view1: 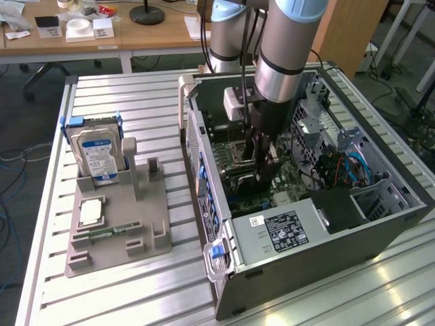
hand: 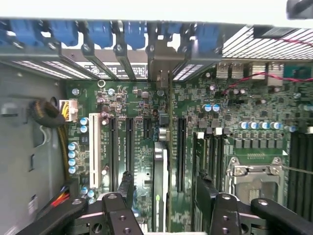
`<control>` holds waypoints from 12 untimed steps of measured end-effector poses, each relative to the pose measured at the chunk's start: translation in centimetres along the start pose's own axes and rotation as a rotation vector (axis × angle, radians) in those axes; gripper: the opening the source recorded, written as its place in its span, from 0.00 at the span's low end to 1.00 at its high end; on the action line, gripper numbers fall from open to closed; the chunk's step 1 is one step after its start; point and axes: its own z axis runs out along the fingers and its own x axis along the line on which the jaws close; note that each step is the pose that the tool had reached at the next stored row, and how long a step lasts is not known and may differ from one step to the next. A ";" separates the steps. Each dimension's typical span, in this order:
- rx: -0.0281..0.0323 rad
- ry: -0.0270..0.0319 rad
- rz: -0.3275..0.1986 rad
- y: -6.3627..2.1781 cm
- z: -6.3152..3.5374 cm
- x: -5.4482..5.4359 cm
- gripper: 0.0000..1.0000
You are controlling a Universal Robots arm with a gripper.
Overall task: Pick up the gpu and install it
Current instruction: 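Insert the gpu into the slot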
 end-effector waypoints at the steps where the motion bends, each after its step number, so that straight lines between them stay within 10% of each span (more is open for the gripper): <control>1: 0.0000 0.0000 0.000 0.00 -0.40 0.0 0.63; 12: 0.0000 0.0001 0.000 0.03 -4.29 -0.2 0.63</control>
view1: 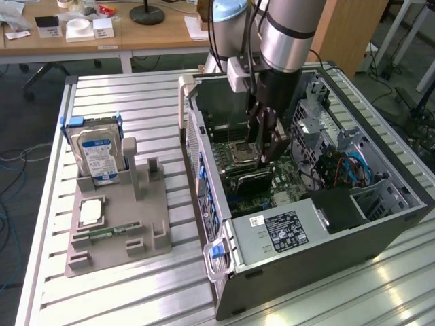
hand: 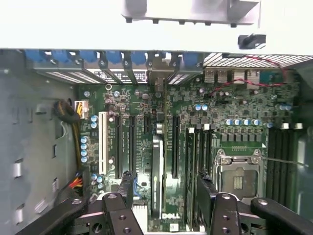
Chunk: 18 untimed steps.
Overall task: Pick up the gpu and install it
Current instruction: 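Insert the gpu into the slot, then press down on the gpu until it lock into place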
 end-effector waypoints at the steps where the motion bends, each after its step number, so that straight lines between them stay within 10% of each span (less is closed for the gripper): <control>1: 0.0000 0.0000 0.000 0.00 -0.32 0.0 0.63; 18: 0.0000 0.0005 0.000 0.01 -1.10 -0.1 0.63</control>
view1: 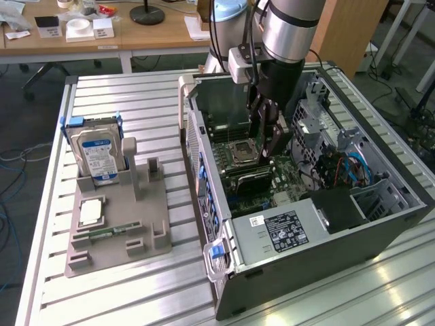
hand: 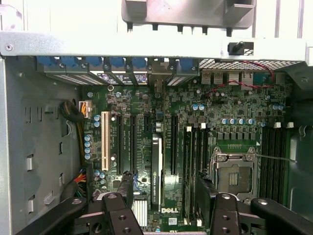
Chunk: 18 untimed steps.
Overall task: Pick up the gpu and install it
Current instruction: 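Press down on the gpu until it lock into place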
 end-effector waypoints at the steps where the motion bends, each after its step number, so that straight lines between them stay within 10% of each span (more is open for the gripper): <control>1: 0.0000 0.0000 0.000 0.00 0.00 0.0 0.63; 8: 0.0000 0.0001 0.000 0.00 0.00 0.0 0.62; 18: 0.0000 0.0000 0.000 0.00 0.00 0.0 0.26</control>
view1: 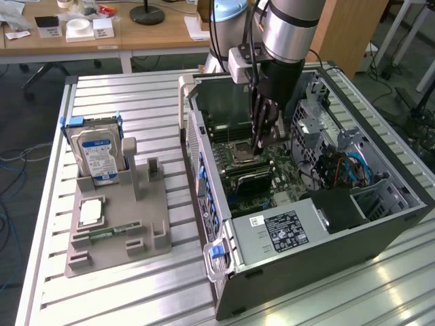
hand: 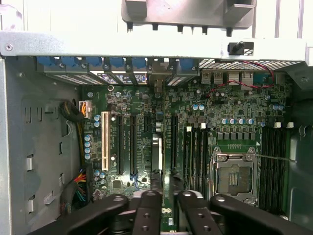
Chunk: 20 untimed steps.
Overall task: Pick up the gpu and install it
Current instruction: 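Press down on the gpu until it lock into place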
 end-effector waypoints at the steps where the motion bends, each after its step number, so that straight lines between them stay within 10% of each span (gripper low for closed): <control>1: 0.0000 0.0000 0.000 0.00 0.00 0.0 0.20; 20: 0.0000 0.0000 0.000 0.00 0.12 0.0 0.11</control>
